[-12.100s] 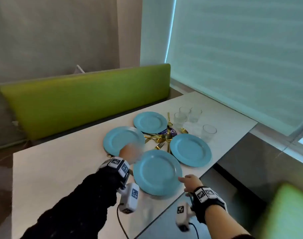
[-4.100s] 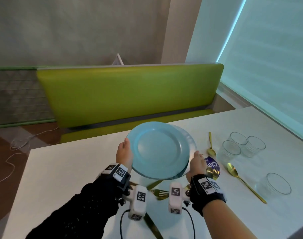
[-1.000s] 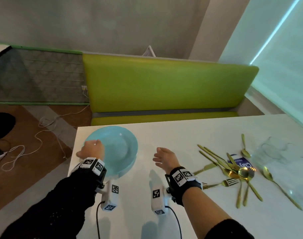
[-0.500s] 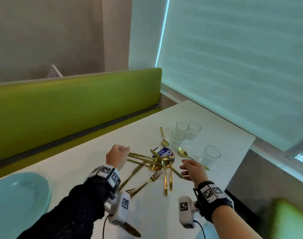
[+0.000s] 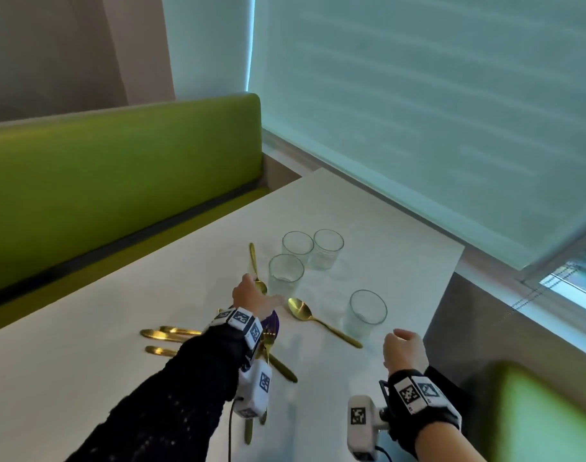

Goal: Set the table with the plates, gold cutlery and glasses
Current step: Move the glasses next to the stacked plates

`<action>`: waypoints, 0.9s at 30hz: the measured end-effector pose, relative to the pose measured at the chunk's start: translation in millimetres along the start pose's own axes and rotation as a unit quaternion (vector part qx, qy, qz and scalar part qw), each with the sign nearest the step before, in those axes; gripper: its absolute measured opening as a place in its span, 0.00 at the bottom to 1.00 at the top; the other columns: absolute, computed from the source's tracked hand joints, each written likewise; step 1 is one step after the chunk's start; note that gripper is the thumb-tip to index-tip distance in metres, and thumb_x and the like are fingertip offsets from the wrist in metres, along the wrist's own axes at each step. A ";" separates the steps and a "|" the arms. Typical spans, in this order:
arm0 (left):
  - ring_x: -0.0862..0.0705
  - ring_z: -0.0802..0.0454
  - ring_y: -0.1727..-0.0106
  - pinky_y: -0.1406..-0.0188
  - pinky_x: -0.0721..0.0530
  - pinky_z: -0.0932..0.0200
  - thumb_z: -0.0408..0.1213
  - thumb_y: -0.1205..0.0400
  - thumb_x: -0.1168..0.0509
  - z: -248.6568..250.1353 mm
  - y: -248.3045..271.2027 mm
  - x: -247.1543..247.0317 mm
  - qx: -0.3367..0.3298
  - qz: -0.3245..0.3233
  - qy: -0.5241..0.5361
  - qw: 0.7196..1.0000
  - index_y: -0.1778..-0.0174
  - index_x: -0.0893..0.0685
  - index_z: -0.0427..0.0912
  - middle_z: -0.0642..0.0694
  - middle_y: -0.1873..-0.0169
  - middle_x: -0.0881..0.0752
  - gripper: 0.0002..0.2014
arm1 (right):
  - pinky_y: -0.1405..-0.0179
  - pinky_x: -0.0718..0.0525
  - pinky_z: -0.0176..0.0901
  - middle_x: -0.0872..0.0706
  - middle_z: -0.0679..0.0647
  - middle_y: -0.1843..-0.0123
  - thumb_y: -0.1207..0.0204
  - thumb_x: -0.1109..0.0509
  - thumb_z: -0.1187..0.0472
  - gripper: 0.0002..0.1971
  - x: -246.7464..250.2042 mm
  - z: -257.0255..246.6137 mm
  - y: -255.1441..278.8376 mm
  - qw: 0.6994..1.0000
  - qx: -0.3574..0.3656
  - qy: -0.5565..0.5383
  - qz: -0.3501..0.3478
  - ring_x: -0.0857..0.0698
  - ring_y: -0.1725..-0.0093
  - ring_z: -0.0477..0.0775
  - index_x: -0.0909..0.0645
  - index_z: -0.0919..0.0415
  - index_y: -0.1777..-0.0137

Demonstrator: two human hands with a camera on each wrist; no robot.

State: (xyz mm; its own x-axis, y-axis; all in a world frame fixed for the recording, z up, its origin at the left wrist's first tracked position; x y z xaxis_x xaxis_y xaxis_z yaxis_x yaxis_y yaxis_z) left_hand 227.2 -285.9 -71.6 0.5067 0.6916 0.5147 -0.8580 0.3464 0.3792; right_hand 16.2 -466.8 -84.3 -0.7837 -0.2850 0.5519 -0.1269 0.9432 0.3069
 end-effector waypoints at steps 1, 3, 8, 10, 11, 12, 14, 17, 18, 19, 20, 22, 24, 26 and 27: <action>0.30 0.42 0.27 0.32 0.26 0.52 0.49 0.34 0.22 0.5 -8.2 -7.3 0.007 0.001 -0.006 1.000 0.24 0.35 0.38 0.38 0.30 0.26 0.46 | 0.45 0.15 0.53 0.14 0.59 0.52 0.29 0.38 0.63 0.14 0.3 3.4 -8.4 1.000 -0.011 0.002 0.009 0.14 0.50 0.66 0.20 0.52 0.45; 0.34 0.41 0.25 0.31 0.27 0.52 0.50 0.35 0.21 0.4 -24.2 -19.9 0.014 0.006 -0.015 1.000 0.22 0.37 0.39 0.36 0.30 0.28 0.48 | 0.42 0.16 0.57 0.14 0.59 0.51 0.28 0.38 0.64 0.17 -1.2 8.6 -25.0 1.000 -0.020 0.008 0.009 0.14 0.48 0.66 0.22 0.55 0.39; 0.29 0.41 0.28 0.31 0.23 0.53 0.51 0.41 0.18 1.2 -46.4 -41.5 -0.008 0.023 -0.018 1.000 0.27 0.31 0.40 0.35 0.32 0.27 0.48 | 0.40 0.17 0.60 0.20 0.52 0.52 0.27 0.38 0.67 0.19 -9.4 16.3 -48.7 0.999 -0.023 0.012 -0.025 0.16 0.46 0.63 0.25 0.56 0.35; 0.28 0.40 0.30 0.32 0.22 0.51 0.52 0.42 0.18 0.5 -50.0 -46.2 -0.012 0.039 -0.014 0.999 0.29 0.28 0.42 0.35 0.35 0.25 0.47 | 0.39 0.17 0.60 0.19 0.53 0.48 0.27 0.37 0.67 0.21 -12.7 19.9 -54.0 0.999 -0.017 0.012 -0.032 0.17 0.44 0.61 0.25 0.57 0.34; 0.29 0.40 0.30 0.31 0.23 0.51 0.52 0.42 0.18 0.2 -51.0 -47.3 -0.012 0.046 -0.015 0.999 0.28 0.28 0.44 0.35 0.35 0.26 0.47 | 0.39 0.17 0.59 0.19 0.54 0.46 0.27 0.35 0.67 0.22 -14.3 21.7 -54.8 0.999 -0.015 0.010 -0.040 0.17 0.43 0.61 0.26 0.57 0.33; 0.29 0.40 0.30 0.31 0.24 0.50 0.52 0.41 0.19 -0.4 -52.2 -48.3 -0.012 0.051 -0.019 0.998 0.28 0.28 0.46 0.35 0.36 0.26 0.46 | 0.39 0.17 0.58 0.19 0.55 0.43 0.28 0.34 0.68 0.23 -16.3 22.8 -54.6 0.998 -0.010 0.012 -0.053 0.17 0.43 0.60 0.28 0.57 0.31; 0.29 0.40 0.30 0.30 0.26 0.50 0.51 0.38 0.20 0.3 -53.2 -48.7 -0.016 0.052 -0.031 0.998 0.29 0.27 0.49 0.37 0.37 0.25 0.42 | 0.40 0.18 0.54 0.21 0.55 0.36 0.30 0.30 0.69 0.30 -20.4 21.6 -51.4 0.996 0.013 0.029 -0.087 0.18 0.41 0.59 0.31 0.56 0.28; 0.29 0.40 0.31 0.30 0.26 0.50 0.50 0.37 0.21 3.9 -51.4 -47.2 -0.017 0.058 -0.030 0.998 0.31 0.24 0.50 0.38 0.37 0.26 0.38 | 0.44 0.22 0.44 0.23 0.54 0.32 0.37 0.22 0.68 0.41 -28.3 17.9 -46.0 0.989 0.054 0.043 -0.130 0.22 0.38 0.56 0.35 0.56 0.24; 0.28 0.40 0.31 0.30 0.26 0.50 0.49 0.37 0.22 5.1 -50.0 -46.1 -0.017 0.062 -0.023 0.998 0.31 0.24 0.50 0.38 0.36 0.27 0.37 | 0.43 0.25 0.42 0.24 0.55 0.33 0.40 0.19 0.66 0.44 -30.7 16.8 -44.9 0.988 0.065 0.044 -0.133 0.23 0.36 0.56 0.35 0.56 0.24; 0.28 0.39 0.31 0.30 0.26 0.51 0.49 0.36 0.22 6.0 -49.3 -44.9 -0.017 0.064 -0.017 0.998 0.32 0.24 0.50 0.38 0.36 0.27 0.36 | 0.41 0.26 0.40 0.23 0.55 0.34 0.43 0.16 0.65 0.46 -32.9 16.0 -44.6 0.988 0.074 0.041 -0.129 0.23 0.34 0.56 0.35 0.56 0.24; 0.29 0.39 0.31 0.30 0.27 0.51 0.48 0.36 0.22 7.0 -48.3 -43.3 -0.019 0.065 -0.012 0.998 0.32 0.23 0.50 0.37 0.36 0.28 0.35 | 0.40 0.27 0.40 0.23 0.54 0.34 0.45 0.15 0.63 0.48 -34.8 15.2 -45.0 0.988 0.085 0.035 -0.121 0.23 0.33 0.56 0.34 0.56 0.24; 0.29 0.40 0.31 0.31 0.29 0.53 0.49 0.38 0.21 8.9 -45.9 -37.6 -0.026 0.065 -0.008 0.997 0.32 0.24 0.51 0.37 0.36 0.29 0.37 | 0.36 0.27 0.41 0.21 0.53 0.34 0.48 0.13 0.61 0.49 -38.5 14.5 -46.4 0.988 0.107 0.025 -0.108 0.22 0.33 0.55 0.33 0.55 0.25; 0.30 0.41 0.31 0.31 0.29 0.53 0.52 0.40 0.21 11.3 -41.8 -30.6 -0.035 0.063 0.000 0.997 0.32 0.24 0.51 0.39 0.39 0.28 0.39 | 0.34 0.26 0.43 0.20 0.51 0.34 0.47 0.13 0.62 0.48 -42.1 14.4 -49.0 0.987 0.119 0.020 -0.105 0.21 0.34 0.54 0.32 0.54 0.26; 0.30 0.41 0.31 0.31 0.30 0.52 0.56 0.44 0.24 12.5 -33.6 -20.2 -0.038 0.065 0.016 0.997 0.33 0.24 0.51 0.43 0.45 0.28 0.41 | 0.35 0.24 0.45 0.18 0.51 0.36 0.47 0.14 0.61 0.44 -45.9 13.9 -51.0 0.986 0.134 0.026 -0.099 0.19 0.36 0.54 0.30 0.53 0.29; 0.30 0.41 0.31 0.31 0.29 0.51 0.57 0.46 0.27 12.4 -28.9 -14.9 -0.037 0.068 0.024 0.997 0.33 0.24 0.50 0.43 0.45 0.28 0.42 | 0.36 0.23 0.47 0.17 0.52 0.37 0.47 0.14 0.60 0.43 -46.9 13.1 -51.9 0.985 0.139 0.033 -0.091 0.18 0.38 0.54 0.29 0.52 0.31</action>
State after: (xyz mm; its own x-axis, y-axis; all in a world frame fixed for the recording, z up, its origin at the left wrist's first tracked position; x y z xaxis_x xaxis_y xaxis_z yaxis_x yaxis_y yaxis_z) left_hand 245.4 -314.1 -80.6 0.3824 0.7643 0.5193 -0.9232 0.2918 0.2503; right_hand 51.6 -500.1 -136.3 -0.6924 -0.4561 0.5591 -0.4313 0.8828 0.1861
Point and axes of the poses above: each hand's wrist, its own y-axis away from the middle knuckle, its own x-axis out of the back of the hand, z = x × y, the point moved 2 cm from there along -y, towards the middle knuckle
